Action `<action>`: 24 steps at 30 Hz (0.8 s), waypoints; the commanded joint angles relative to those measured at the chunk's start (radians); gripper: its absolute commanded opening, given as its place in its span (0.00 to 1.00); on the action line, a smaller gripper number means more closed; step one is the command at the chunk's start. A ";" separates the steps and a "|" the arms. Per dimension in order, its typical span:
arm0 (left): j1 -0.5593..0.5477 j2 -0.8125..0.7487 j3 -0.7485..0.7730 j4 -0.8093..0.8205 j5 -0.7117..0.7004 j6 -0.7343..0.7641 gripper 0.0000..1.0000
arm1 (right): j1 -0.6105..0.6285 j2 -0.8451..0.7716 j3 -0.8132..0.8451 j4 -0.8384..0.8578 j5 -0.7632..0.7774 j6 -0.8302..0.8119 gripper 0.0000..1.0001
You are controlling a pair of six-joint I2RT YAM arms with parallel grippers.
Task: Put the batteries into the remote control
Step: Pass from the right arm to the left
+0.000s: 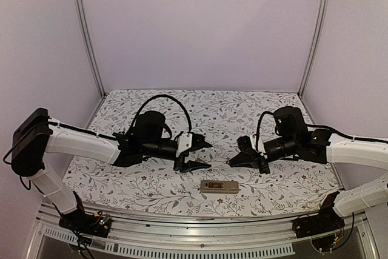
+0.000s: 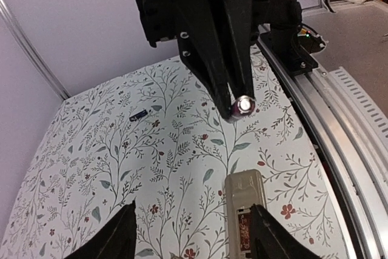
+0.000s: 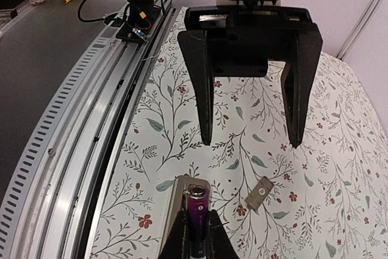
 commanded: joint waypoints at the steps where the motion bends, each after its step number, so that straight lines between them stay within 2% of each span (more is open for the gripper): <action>1: -0.004 0.002 0.034 0.008 0.082 0.015 0.62 | 0.003 0.005 0.057 0.057 -0.030 -0.073 0.00; 4: -0.019 0.004 0.056 0.025 0.079 0.022 0.58 | 0.004 0.041 0.099 0.021 -0.029 -0.064 0.00; 7: -0.031 0.011 0.100 -0.024 0.096 0.035 0.46 | 0.004 0.046 0.109 0.018 -0.023 -0.071 0.00; 10: -0.037 0.023 0.152 -0.098 0.099 0.061 0.46 | 0.004 0.048 0.127 -0.001 -0.008 -0.079 0.00; 15: -0.048 0.032 0.175 -0.105 0.102 0.080 0.46 | 0.004 0.065 0.145 -0.017 0.011 -0.079 0.00; 20: -0.050 0.065 0.226 -0.173 0.103 0.094 0.37 | 0.003 0.080 0.158 -0.023 0.017 -0.072 0.00; 24: -0.047 0.072 0.249 -0.236 0.108 0.103 0.36 | 0.004 0.090 0.162 -0.027 0.023 -0.068 0.00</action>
